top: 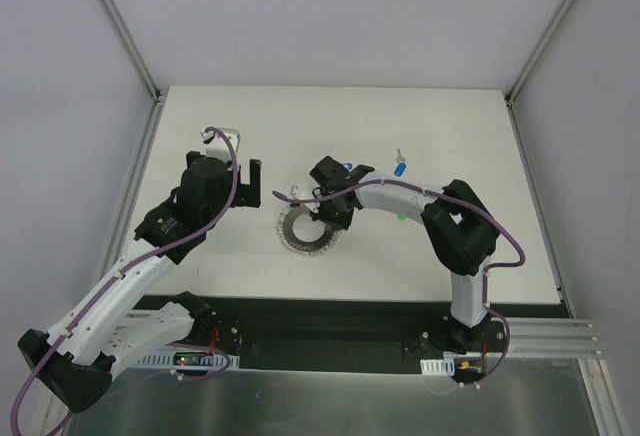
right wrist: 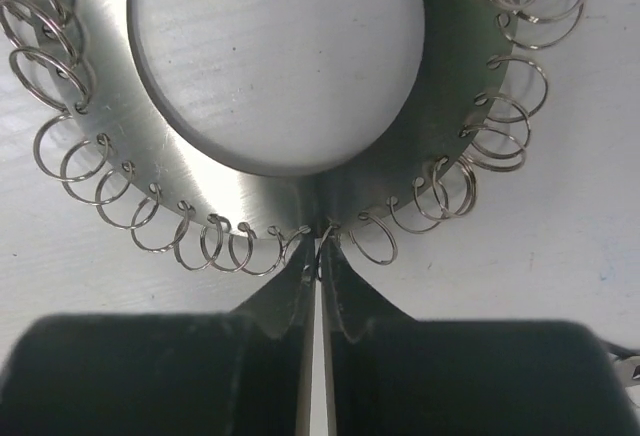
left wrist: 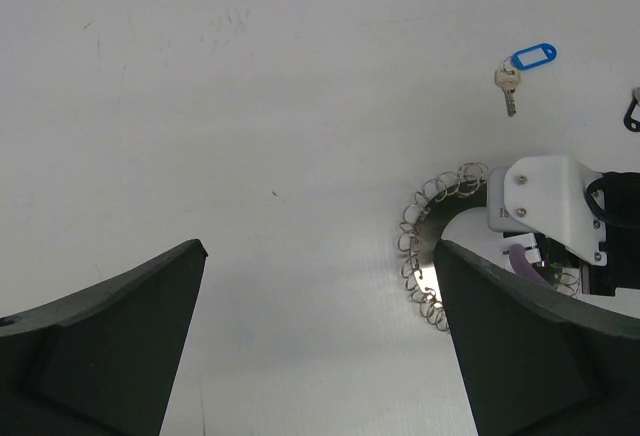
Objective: Put the keys on the keyring
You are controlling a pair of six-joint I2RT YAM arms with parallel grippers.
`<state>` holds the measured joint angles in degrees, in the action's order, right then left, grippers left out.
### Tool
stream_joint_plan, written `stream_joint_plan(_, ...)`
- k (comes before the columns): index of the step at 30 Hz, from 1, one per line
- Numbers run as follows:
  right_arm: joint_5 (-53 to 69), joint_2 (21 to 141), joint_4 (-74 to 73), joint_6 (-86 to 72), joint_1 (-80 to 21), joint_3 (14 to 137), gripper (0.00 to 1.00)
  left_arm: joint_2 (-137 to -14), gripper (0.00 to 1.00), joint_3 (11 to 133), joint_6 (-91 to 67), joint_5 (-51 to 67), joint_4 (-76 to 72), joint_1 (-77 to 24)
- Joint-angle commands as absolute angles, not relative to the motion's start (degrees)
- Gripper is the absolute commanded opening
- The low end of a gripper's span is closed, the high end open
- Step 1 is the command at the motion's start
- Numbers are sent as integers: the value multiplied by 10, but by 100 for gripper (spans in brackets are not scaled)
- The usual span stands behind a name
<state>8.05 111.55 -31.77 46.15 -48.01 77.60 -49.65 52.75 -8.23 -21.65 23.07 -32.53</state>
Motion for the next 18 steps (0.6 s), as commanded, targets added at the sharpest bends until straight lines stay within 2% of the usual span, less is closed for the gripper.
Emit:
stream_joint_plan(1,89,1101,-323,466,-483,792,2,-495,99,525,-74,-218,220,-323)
stream_joint_plan(13,112,958,-256,427,-491,730,1,-486,99,525,-71,-186,214,-323)
stream_joint_plan(18,140,847,-146,382,-497,656,1,-471,99,518,-51,-115,198,-323)
